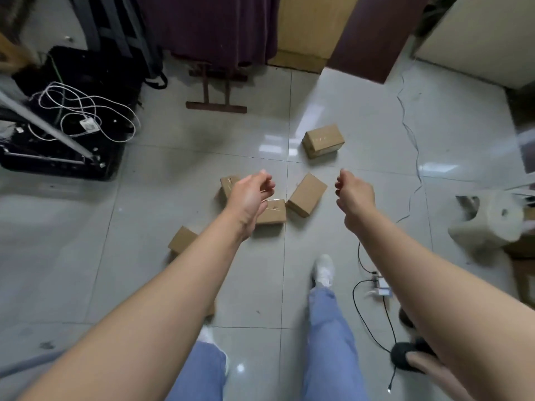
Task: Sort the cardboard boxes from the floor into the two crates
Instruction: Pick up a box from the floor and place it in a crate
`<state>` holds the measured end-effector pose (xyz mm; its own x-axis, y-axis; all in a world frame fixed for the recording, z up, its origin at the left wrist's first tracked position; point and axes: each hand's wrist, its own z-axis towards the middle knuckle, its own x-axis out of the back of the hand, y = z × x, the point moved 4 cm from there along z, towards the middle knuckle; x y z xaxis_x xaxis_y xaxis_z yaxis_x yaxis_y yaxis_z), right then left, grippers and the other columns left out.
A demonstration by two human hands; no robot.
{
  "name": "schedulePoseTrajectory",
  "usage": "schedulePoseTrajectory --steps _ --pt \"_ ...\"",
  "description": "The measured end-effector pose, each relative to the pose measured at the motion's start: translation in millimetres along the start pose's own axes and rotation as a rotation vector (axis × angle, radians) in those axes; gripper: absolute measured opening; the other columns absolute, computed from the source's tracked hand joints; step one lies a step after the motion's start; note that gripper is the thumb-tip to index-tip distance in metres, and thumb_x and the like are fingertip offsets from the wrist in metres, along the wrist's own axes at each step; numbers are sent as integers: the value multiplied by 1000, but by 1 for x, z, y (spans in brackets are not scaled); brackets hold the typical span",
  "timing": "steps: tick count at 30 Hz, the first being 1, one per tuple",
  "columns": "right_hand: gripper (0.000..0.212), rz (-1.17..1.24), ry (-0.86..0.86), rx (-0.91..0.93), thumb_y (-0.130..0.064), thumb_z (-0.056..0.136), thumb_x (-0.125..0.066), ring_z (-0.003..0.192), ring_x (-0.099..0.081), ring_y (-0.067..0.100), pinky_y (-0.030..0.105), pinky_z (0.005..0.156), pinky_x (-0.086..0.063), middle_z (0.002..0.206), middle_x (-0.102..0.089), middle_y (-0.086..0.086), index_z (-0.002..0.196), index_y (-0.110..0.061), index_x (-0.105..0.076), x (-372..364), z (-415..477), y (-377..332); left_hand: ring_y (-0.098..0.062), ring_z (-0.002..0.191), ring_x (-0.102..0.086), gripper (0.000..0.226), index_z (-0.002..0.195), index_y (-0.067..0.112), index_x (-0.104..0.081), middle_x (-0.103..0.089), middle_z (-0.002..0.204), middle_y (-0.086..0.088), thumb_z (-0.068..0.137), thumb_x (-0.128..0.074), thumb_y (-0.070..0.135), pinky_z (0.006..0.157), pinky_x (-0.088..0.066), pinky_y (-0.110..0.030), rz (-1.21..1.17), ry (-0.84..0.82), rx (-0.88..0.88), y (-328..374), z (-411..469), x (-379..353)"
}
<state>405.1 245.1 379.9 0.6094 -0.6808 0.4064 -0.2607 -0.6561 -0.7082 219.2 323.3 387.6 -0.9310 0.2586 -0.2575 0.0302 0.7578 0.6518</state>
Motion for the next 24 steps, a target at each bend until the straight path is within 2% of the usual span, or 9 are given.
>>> schedulePoseTrajectory --steps 3,7,12,14,16,18,20,22,24 --pt "22 -90 -23 11 -33 92 -47 75 -37 19 30 66 -31 87 -43 6 86 -13 -48 -4 81 -1 -18 94 -54 20 84 19 -54 -57 86 1 99 -43 27 90 -38 -31 -36 32 43 -23 63 -39" --pt "40 -223 -93 51 -35 95 -45 68 -34 18 29 55 -22 86 -41 5 83 3 -48 -15 205 22 -20 87 -47 16 80 20 -50 -51 87 -4 95 -45 20 70 -36 -25 -130 136 150 -74 169 -89" --pt "39 -437 -188 153 -34 97 -45 55 -24 14 30 50 -19 63 -28 -2 65 -17 -31 -41 348 68 -16 67 -41 20 73 19 -44 -42 71 1 93 -46 20 55 -27 -26 -138 310 273 -157 304 -125" --pt "40 -499 -242 170 -34 97 -45 53 -27 13 27 47 -22 59 -29 -4 63 -17 -32 -57 393 90 -11 51 -38 26 68 18 -42 -40 63 2 94 -46 22 47 -25 -22 -125 382 318 -189 349 -129" --pt "41 -559 -284 187 -36 97 -44 55 -35 14 25 46 -27 59 -37 -3 61 -16 -41 -74 432 115 -9 48 -35 29 66 19 -40 -38 62 4 94 -47 24 45 -24 -21 -130 444 367 -221 387 -131" --pt "40 -612 -347 162 -41 96 -44 78 -53 20 28 65 -44 84 -58 5 89 -7 -63 -91 467 145 -10 54 -37 26 70 18 -43 -42 67 4 94 -46 26 47 -25 -23 -137 473 419 -255 422 -130" --pt "52 -662 -397 124 -47 96 -43 103 -51 23 30 90 -42 111 -55 8 116 0 -56 -106 497 175 -13 64 -49 19 88 15 -55 -55 82 1 95 -44 29 52 -30 -22 -167 473 471 -286 449 -129" --pt "60 -703 -428 114 -49 96 -41 114 -46 21 30 95 -35 122 -49 10 130 0 -47 -116 521 198 -15 80 -53 28 117 19 -56 -57 100 2 97 -43 33 68 -33 -19 -220 478 507 -313 470 -128" --pt "68 -715 -450 94 -48 97 -41 137 -34 24 33 108 -28 150 -36 10 147 -3 -30 -122 539 215 -13 82 -47 34 127 24 -51 -50 103 6 98 -42 38 81 -30 -24 -250 475 519 -331 484 -125"
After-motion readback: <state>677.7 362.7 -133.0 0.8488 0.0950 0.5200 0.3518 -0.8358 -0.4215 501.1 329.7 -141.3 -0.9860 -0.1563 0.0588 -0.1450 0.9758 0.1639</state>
